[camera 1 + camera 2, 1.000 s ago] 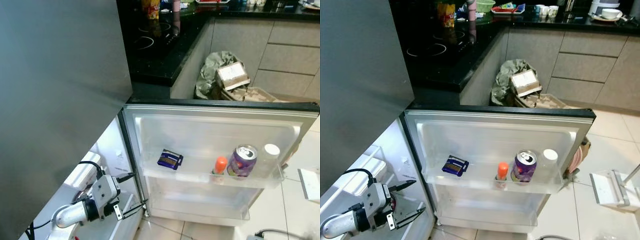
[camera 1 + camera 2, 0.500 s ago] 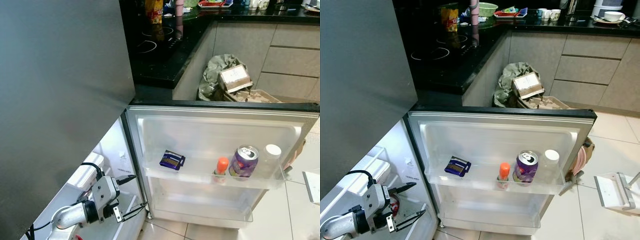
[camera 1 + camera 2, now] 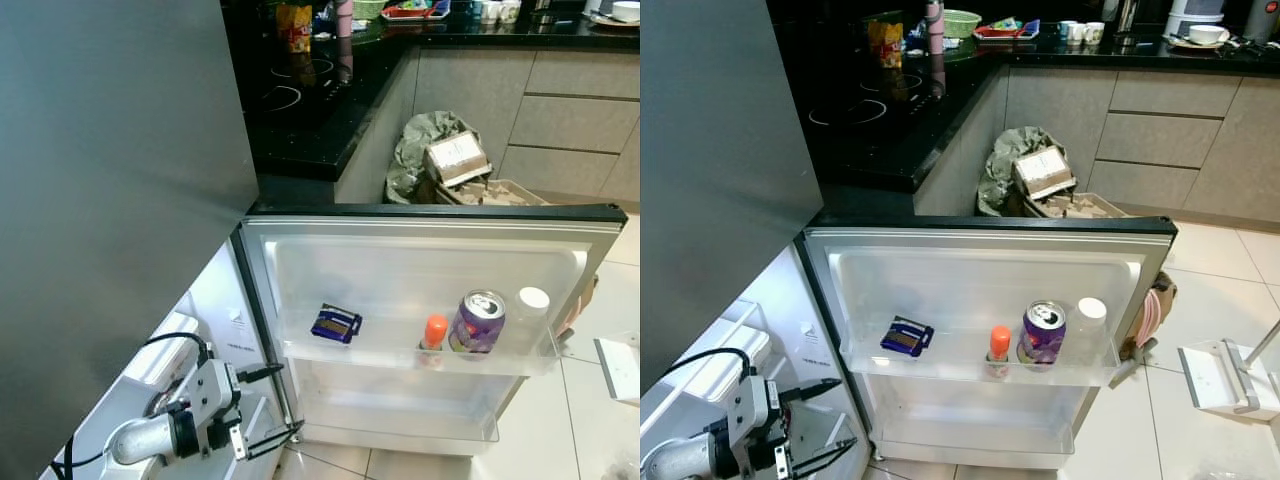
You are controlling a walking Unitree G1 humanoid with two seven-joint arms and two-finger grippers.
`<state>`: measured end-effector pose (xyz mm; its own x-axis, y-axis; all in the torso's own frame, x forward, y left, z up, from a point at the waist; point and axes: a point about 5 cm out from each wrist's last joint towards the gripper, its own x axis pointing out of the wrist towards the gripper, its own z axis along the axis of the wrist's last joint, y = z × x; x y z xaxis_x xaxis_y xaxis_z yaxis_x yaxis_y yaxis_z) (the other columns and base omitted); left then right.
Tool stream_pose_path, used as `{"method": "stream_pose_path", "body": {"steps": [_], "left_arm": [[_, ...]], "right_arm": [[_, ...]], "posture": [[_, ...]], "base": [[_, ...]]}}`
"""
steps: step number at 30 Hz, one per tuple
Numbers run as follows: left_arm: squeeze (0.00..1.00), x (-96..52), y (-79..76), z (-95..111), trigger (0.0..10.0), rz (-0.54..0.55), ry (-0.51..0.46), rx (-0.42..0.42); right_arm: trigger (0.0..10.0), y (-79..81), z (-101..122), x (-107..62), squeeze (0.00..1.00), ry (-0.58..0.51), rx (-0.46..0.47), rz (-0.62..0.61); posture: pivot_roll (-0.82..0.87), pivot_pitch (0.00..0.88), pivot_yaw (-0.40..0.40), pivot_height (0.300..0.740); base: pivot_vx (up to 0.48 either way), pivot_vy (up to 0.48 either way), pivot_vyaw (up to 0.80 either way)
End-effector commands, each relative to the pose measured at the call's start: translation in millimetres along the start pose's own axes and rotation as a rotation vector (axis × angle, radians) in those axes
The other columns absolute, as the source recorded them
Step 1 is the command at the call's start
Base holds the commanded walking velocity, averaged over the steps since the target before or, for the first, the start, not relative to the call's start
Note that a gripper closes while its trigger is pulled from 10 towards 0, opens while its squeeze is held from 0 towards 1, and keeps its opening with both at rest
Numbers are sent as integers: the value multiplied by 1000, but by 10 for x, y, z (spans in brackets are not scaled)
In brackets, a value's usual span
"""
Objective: Restocking fridge
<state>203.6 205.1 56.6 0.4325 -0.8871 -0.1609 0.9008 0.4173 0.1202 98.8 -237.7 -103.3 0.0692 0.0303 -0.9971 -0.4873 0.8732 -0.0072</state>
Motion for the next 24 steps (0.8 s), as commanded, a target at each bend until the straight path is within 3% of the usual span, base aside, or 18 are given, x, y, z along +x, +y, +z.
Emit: {"method": "stream_pose_path", "body": {"steps": [1, 3, 8, 11, 15, 18, 19, 20, 21, 24], "left_arm": [[0, -5, -17, -1, 10000, -29, 18, -2], [0, 3, -41, -53, 10000, -33, 37, -26], [0, 76, -160, -448, 10000, 70, 161, -150], [0, 79, -253, -655, 10000, 136, 244, -236], [0, 67, -317, -779, 10000, 194, 285, -317], [0, 66, -493, -1042, 10000, 325, 398, -497], [0, 66, -493, -1042, 10000, 325, 398, -497], [0, 32, -614, -1198, 10000, 429, 487, -602], [0, 32, -614, -1198, 10000, 429, 487, -602], [0, -53, -757, -1363, 10000, 565, 638, -685]], "right_arm": [[10000, 3, 63, 1, 0, -20, -2, -5], [10000, -13, 96, -4, 0, -25, -6, -14], [10000, -16, 124, -3, 0, -38, -21, -32], [10000, 17, 26, 14, 0, -24, -22, -36], [10000, 32, -29, 21, 0, -13, -27, -39], [10000, 51, -87, 29, 0, -2, -28, -45], [10000, 51, -87, 29, 0, -2, -28, -45], [10000, 60, -89, 32, 0, -5, -28, -50], [10000, 60, -89, 32, 0, -5, -28, -50], [10000, 59, -56, 33, 0, -17, -27, -57]], "posture": [[-33, 0, 8, 740], [-34, 0, 8, 740], [-36, 0, 5, 740], [-34, 0, 3, 740], [-35, 0, 3, 740], [-35, 0, 2, 740], [-35, 0, 2, 740], [-37, 0, 4, 740], [-37, 0, 4, 740], [-37, 0, 8, 740]], "base": [[0, 0, 0], [0, 0, 0], [0, 0, 0], [0, 0, 0], [0, 0, 0], [0, 0, 0], [0, 0, 0], [0, 0, 0], [0, 0, 0], [0, 0, 0]]}}
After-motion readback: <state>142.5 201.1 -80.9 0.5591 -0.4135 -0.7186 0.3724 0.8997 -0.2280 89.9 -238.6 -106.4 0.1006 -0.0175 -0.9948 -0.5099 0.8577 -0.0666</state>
